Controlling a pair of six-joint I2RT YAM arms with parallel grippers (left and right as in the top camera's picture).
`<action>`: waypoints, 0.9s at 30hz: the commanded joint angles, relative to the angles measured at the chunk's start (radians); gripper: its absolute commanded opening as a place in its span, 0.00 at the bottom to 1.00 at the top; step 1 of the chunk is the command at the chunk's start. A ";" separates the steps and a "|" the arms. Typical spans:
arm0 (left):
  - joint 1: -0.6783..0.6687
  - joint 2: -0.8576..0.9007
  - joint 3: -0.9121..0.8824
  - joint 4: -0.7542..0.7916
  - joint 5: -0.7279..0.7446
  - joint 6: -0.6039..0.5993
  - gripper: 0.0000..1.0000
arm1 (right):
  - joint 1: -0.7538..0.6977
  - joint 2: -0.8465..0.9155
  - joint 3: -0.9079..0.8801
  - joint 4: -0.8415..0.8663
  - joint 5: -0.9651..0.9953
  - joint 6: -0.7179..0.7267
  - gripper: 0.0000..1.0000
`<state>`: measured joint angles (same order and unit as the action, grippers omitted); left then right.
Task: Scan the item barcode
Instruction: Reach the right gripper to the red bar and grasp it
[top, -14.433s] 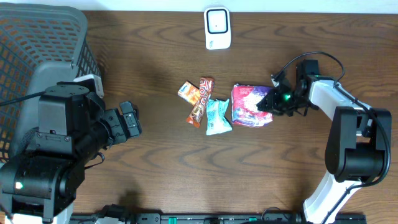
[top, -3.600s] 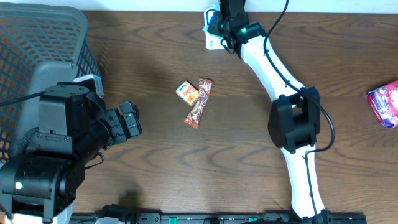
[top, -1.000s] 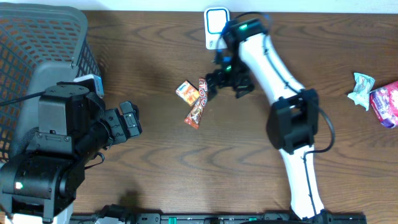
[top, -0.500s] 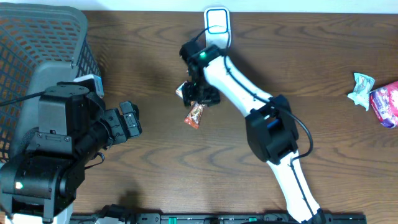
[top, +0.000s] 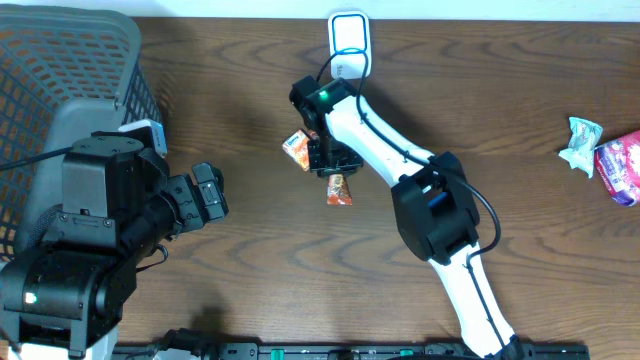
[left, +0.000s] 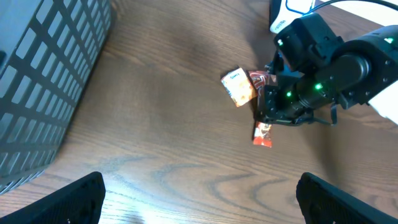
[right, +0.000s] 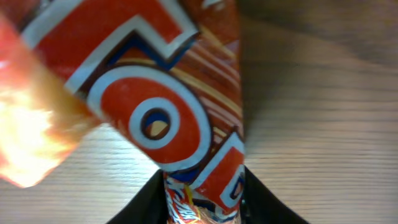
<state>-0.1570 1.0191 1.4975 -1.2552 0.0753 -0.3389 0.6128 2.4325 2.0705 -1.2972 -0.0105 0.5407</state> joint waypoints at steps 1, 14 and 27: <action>0.006 -0.001 0.000 -0.002 -0.009 0.010 0.98 | -0.029 -0.022 -0.006 0.000 0.039 -0.024 0.45; 0.006 -0.001 0.000 -0.002 -0.009 0.010 0.98 | -0.035 -0.010 -0.022 0.142 0.027 -0.119 0.55; 0.006 -0.001 0.001 -0.002 -0.009 0.010 0.98 | -0.017 -0.021 -0.061 0.200 0.064 -0.156 0.02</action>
<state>-0.1570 1.0191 1.4975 -1.2549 0.0753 -0.3389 0.5953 2.4123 2.0018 -1.0824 0.0299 0.4088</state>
